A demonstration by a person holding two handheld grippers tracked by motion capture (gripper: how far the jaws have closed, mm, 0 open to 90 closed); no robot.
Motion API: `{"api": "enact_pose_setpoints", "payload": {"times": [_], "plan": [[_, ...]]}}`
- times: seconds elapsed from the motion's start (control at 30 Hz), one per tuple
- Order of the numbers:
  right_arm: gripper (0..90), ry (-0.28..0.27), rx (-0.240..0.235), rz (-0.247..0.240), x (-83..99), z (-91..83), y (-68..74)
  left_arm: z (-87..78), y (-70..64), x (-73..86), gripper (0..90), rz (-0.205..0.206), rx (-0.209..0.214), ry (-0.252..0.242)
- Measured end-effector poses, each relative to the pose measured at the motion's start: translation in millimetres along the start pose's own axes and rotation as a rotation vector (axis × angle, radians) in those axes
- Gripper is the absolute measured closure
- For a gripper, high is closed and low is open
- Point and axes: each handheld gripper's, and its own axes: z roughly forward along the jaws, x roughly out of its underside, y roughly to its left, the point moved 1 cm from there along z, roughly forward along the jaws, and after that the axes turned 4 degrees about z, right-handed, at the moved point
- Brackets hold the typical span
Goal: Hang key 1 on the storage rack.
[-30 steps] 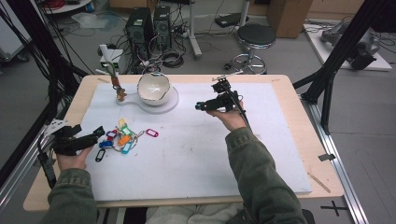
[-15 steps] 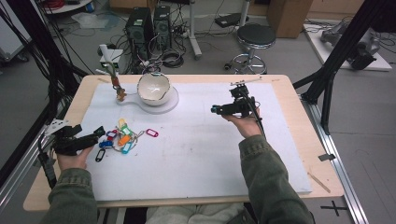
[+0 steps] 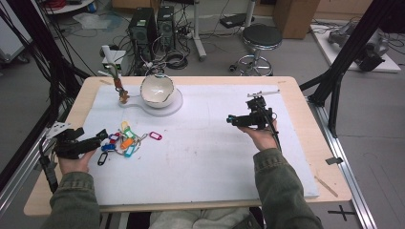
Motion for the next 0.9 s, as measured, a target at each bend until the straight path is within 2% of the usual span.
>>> {"api": "enact_pose_setpoints", "payload": {"times": [0.13, 0.2, 0.53, 0.77, 0.9], "plan": [[0.8, -0.009, 0.008, -0.007, 9.1, -1.7, -5.3, 0.0, -0.3, 0.1, 1.8, 0.000, 0.001, 0.002], [0.8, -0.012, 0.000, 0.010, 14.7, -1.7, -8.7, 0.3, -0.5, 0.2, 1.8, -0.002, 0.001, 0.001], [0.8, -0.013, 0.032, 0.028, 39.0, -3.1, -22.5, -0.2, -0.4, 0.1, 1.8, 0.000, 0.001, 0.003], [0.8, -0.033, 0.068, 0.050, 52.1, -9.6, -32.4, -0.3, -0.6, 0.1, 1.8, 0.000, 0.001, 0.004], [0.8, -0.062, 0.086, 0.061, 60.3, -13.6, -36.1, -0.3, -0.7, 0.1, 1.8, 0.000, 0.000, 0.004]]}}
